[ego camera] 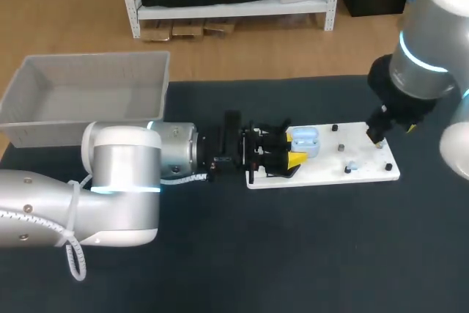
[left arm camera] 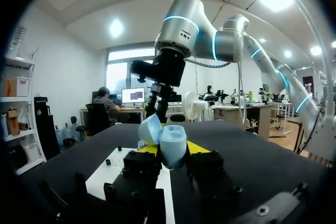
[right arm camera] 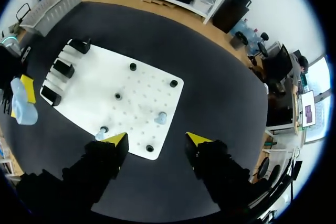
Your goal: Pick up each earbud case from the left stands, insert the matching earbuds, close the lid, and place the case in the box.
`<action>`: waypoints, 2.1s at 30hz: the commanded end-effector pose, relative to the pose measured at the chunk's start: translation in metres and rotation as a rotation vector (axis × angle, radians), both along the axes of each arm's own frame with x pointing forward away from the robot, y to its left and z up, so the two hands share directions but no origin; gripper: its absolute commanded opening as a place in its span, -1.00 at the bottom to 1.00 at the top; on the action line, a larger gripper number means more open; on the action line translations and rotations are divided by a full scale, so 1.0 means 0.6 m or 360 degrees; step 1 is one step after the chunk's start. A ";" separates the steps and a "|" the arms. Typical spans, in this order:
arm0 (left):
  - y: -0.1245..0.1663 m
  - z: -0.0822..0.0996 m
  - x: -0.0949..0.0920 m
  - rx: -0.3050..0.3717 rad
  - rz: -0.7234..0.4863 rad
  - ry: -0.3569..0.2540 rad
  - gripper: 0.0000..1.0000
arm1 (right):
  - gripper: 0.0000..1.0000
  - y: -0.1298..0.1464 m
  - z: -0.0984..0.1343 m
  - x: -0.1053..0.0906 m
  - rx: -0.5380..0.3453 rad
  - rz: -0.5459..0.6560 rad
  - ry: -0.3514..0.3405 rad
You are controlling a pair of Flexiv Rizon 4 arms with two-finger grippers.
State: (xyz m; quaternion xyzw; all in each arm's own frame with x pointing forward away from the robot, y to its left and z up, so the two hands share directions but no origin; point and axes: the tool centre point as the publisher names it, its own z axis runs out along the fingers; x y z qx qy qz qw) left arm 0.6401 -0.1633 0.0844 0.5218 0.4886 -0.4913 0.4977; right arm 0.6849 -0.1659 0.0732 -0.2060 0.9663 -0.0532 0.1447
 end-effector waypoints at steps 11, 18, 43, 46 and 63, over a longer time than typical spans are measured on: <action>0.000 -0.001 0.002 0.0000 -0.0006 0.0002 -1.00 | -0.03 0.019 -0.037 0.025 -0.0108 -0.0208 0.0145; 0.000 -0.001 0.002 0.0000 -0.0006 0.0002 -1.00 | -0.04 0.015 -0.052 0.029 -0.0113 -0.0259 0.0154; 0.000 -0.001 0.002 0.0000 -0.0006 0.0002 -1.00 | -0.26 -0.007 -0.076 0.039 -0.0117 -0.0333 0.0116; 0.000 -0.001 0.002 0.0000 -0.0006 0.0002 -1.00 | -0.30 -0.009 -0.078 0.041 -0.0120 -0.0336 0.0111; 0.000 -0.001 0.002 0.0000 -0.0006 0.0002 -1.00 | -0.46 -0.014 -0.084 0.046 -0.0120 -0.0352 0.0121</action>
